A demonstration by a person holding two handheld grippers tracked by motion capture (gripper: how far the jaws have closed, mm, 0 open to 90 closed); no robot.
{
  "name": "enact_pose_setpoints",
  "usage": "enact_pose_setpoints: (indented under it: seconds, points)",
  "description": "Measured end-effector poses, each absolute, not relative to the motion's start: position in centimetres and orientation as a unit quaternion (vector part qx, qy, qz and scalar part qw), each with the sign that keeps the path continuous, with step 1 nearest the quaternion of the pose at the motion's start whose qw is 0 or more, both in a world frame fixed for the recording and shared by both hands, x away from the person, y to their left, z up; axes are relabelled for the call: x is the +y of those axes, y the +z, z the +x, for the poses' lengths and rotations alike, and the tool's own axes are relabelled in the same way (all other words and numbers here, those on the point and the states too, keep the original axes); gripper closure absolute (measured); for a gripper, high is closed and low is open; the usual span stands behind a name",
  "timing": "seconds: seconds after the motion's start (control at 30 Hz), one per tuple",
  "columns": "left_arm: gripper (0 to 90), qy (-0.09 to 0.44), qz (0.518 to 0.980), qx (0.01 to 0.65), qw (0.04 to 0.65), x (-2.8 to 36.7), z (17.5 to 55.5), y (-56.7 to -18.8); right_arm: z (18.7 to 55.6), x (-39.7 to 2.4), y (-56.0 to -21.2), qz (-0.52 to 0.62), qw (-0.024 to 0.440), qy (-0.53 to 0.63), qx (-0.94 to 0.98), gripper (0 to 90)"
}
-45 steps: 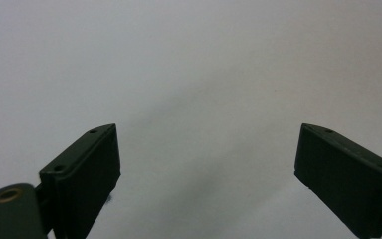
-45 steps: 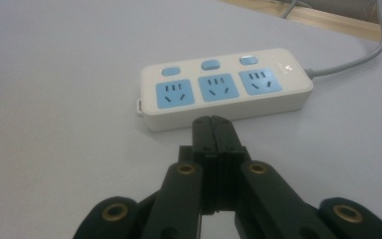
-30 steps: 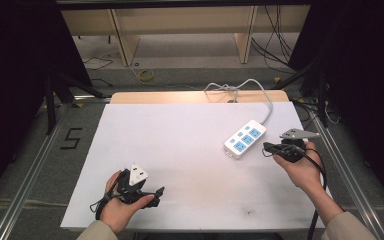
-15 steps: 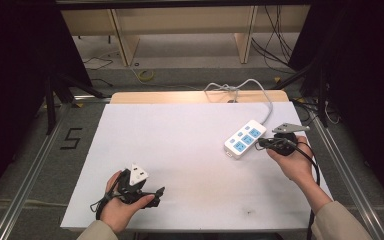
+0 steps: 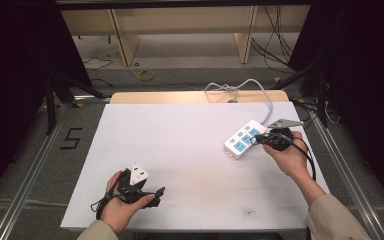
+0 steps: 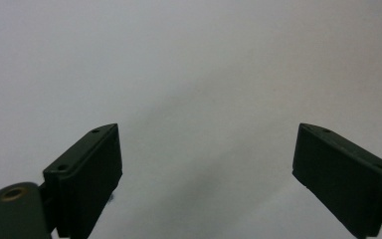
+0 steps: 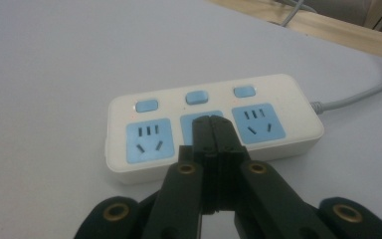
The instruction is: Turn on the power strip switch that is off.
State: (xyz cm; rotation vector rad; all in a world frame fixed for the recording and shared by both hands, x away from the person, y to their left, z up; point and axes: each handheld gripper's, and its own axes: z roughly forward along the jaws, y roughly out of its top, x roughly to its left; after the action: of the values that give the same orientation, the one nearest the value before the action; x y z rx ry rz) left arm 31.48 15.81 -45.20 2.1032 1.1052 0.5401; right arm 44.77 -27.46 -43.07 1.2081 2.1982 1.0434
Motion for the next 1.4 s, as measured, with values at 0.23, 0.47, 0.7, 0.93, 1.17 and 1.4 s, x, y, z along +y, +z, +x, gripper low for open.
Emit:
enact_pose_setpoints:
  seconds: [0.23,0.47,0.7,0.93,1.17,1.4]
  points:
    - [11.6,0.206,0.812,0.425,0.344,15.8,31.5,-45.2,45.6,-26.9,-43.0,0.434,0.212,0.367,0.795,90.0]
    - [11.7,0.207,0.812,0.424,0.344,15.8,31.5,-45.2,46.5,-26.4,-42.9,0.432,0.213,0.360,0.799,90.0]
    - [11.8,0.206,0.812,0.423,0.345,15.8,31.5,-45.2,47.3,-25.6,-42.9,0.432,0.211,0.354,0.803,90.0]
    - [11.9,0.207,0.812,0.422,0.346,15.8,31.5,-45.2,48.2,-24.9,-43.0,0.429,0.210,0.347,0.807,90.0]
    - [11.9,0.207,0.812,0.422,0.346,15.8,31.5,-45.2,48.8,-24.3,-43.2,0.429,0.206,0.340,0.811,90.0]
    - [12.0,0.208,0.812,0.421,0.346,15.8,31.5,-45.2,49.3,-24.0,-43.5,0.431,0.203,0.336,0.813,90.0]
